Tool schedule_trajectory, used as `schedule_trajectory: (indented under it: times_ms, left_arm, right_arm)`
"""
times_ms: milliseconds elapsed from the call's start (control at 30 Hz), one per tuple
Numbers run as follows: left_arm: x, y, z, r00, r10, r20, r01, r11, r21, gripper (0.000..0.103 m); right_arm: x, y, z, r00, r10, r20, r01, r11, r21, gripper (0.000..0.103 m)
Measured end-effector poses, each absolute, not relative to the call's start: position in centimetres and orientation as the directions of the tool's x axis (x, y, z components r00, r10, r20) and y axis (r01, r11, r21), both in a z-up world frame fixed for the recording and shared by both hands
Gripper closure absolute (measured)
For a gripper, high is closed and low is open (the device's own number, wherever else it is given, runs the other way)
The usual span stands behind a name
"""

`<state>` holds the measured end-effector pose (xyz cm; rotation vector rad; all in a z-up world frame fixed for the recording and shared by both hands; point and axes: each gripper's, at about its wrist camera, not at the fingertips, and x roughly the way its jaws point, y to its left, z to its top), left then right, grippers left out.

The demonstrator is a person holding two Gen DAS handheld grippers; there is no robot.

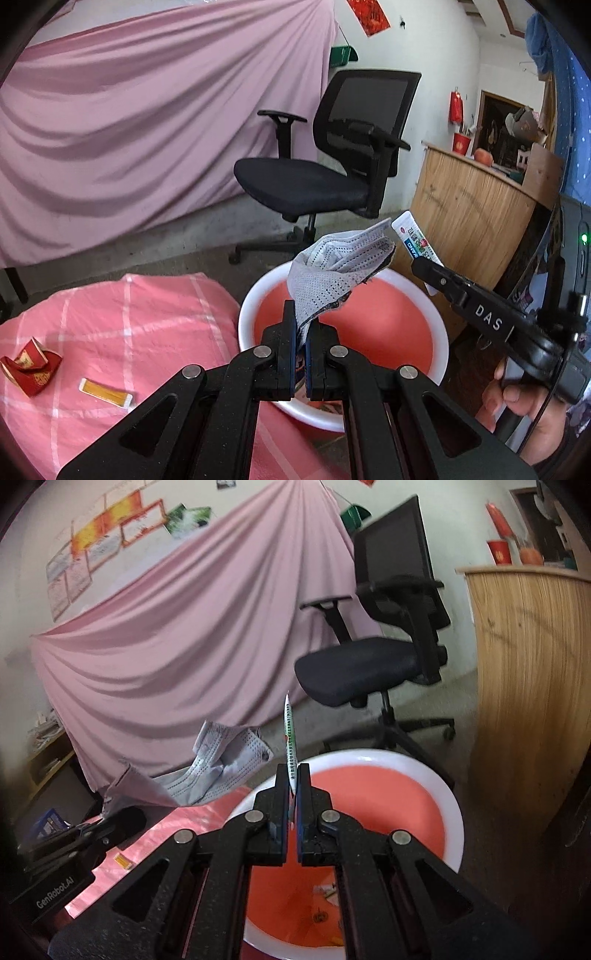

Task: Collect trash
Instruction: 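Carry both items over the orange bucket and open both grippers, then move both open grippers back over the table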

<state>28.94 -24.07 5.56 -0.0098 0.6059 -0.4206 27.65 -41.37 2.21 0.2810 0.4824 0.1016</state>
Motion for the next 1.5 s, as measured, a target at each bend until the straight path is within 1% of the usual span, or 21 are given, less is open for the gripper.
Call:
schedule_trajectory:
  times_ms: [200,367,433,500,533,567,600,733,767,867,933,1067,1167,1233,1267,1300,1333,1367,1400,1467,1500]
  left_arm:
    - [29.2,-24.3,4.1,0.708,-0.387,-0.591,0.383,0.913,-0.138,0.101]
    - [29.4,-24.5,3.3,0.686,-0.390,-0.614,0.381,0.912,-0.152,0.101]
    - [29.5,-24.4,3.1,0.680,-0.385,-0.624,0.379,0.913,-0.151,0.098]
    - [29.6,-24.3,2.9,0.674,-0.378,-0.635,0.371,0.916,-0.151,0.088]
    - [29.7,-24.2,2.8,0.672,-0.378,-0.637,0.368,0.917,-0.156,0.084]
    - [29.7,-24.1,2.8,0.672,-0.380,-0.635,0.366,0.917,-0.161,0.078]
    - [29.8,-23.9,2.7,0.673,-0.381,-0.634,0.365,0.917,-0.164,0.076]
    - [29.7,-23.6,2.8,0.677,-0.372,-0.635,0.358,0.920,-0.157,0.074]
    - [29.6,-23.4,2.9,0.682,-0.368,-0.632,0.353,0.922,-0.156,0.072]
    - [29.1,-22.4,3.3,0.716,-0.351,-0.604,0.321,0.933,-0.161,0.070]
    - [28.9,-21.7,3.6,0.729,-0.346,-0.591,0.305,0.937,-0.171,0.065]
    - [28.5,-20.4,4.5,0.761,-0.318,-0.565,0.266,0.948,-0.175,0.062]
    - [27.8,-19.3,5.3,0.797,-0.288,-0.531,0.229,0.957,-0.176,0.049]
    - [27.2,-18.4,5.9,0.822,-0.270,-0.502,0.206,0.962,-0.179,0.044]
    - [26.9,-18.0,6.2,0.833,-0.257,-0.490,0.193,0.965,-0.178,0.040]
    - [26.7,-17.6,6.5,0.845,-0.240,-0.478,0.177,0.969,-0.174,0.028]
    - [26.4,-17.1,6.8,0.858,-0.223,-0.463,0.160,0.972,-0.172,0.021]
    - [26.0,-16.6,7.2,0.876,-0.204,-0.437,0.141,0.975,-0.173,0.009]
    - [25.4,-16.0,7.5,0.898,-0.182,-0.401,0.118,0.977,-0.180,0.004]
    - [24.2,-14.6,8.1,0.937,-0.142,-0.320,0.077,0.976,-0.205,0.002]
    - [23.8,-14.0,8.3,0.947,-0.124,-0.295,0.060,0.974,-0.217,0.002]
  right_arm:
    - [28.3,-41.4,1.3,0.855,0.158,-0.493,-0.019,0.961,0.276,0.077]
    - [28.7,-41.4,1.1,0.846,0.161,-0.509,-0.021,0.963,0.270,0.077]
    - [28.9,-41.5,1.1,0.845,0.159,-0.511,-0.020,0.964,0.267,0.076]
    - [28.9,-41.5,1.1,0.844,0.156,-0.513,-0.017,0.964,0.265,0.076]
    - [28.9,-41.5,1.1,0.844,0.156,-0.514,-0.017,0.964,0.266,0.073]
    - [28.9,-41.5,1.1,0.844,0.155,-0.514,-0.016,0.964,0.265,0.072]
    - [28.9,-41.6,1.1,0.844,0.153,-0.514,-0.015,0.965,0.263,0.071]
    - [29.0,-41.7,1.1,0.844,0.149,-0.515,-0.012,0.966,0.260,0.064]
    - [29.1,-41.7,1.2,0.845,0.147,-0.514,-0.012,0.966,0.258,0.063]
    - [29.0,-41.6,1.5,0.852,0.134,-0.507,-0.010,0.971,0.240,0.057]
    - [28.8,-41.3,1.7,0.859,0.124,-0.498,-0.012,0.975,0.223,0.054]
    - [28.1,-40.9,2.5,0.881,0.113,-0.460,-0.022,0.980,0.198,0.047]
    - [27.6,-40.7,3.2,0.899,0.110,-0.423,-0.029,0.980,0.195,0.038]
    - [27.1,-40.4,3.7,0.914,0.107,-0.392,-0.035,0.981,0.189,0.029]
    - [26.9,-40.3,4.0,0.920,0.107,-0.378,-0.038,0.982,0.187,0.026]
    - [26.6,-40.0,4.3,0.927,0.110,-0.357,-0.045,0.982,0.186,0.021]
    - [26.4,-39.8,4.6,0.932,0.112,-0.344,-0.049,0.981,0.186,0.014]
    - [26.2,-39.6,4.9,0.938,0.116,-0.327,-0.056,0.981,0.186,0.010]
    - [26.0,-39.3,5.2,0.943,0.123,-0.308,-0.066,0.980,0.187,0.001]
    - [25.5,-38.7,5.7,0.955,0.122,-0.270,-0.072,0.980,0.187,0.000]
    - [25.3,-38.4,6.0,0.961,0.124,-0.246,-0.079,0.979,0.186,0.000]
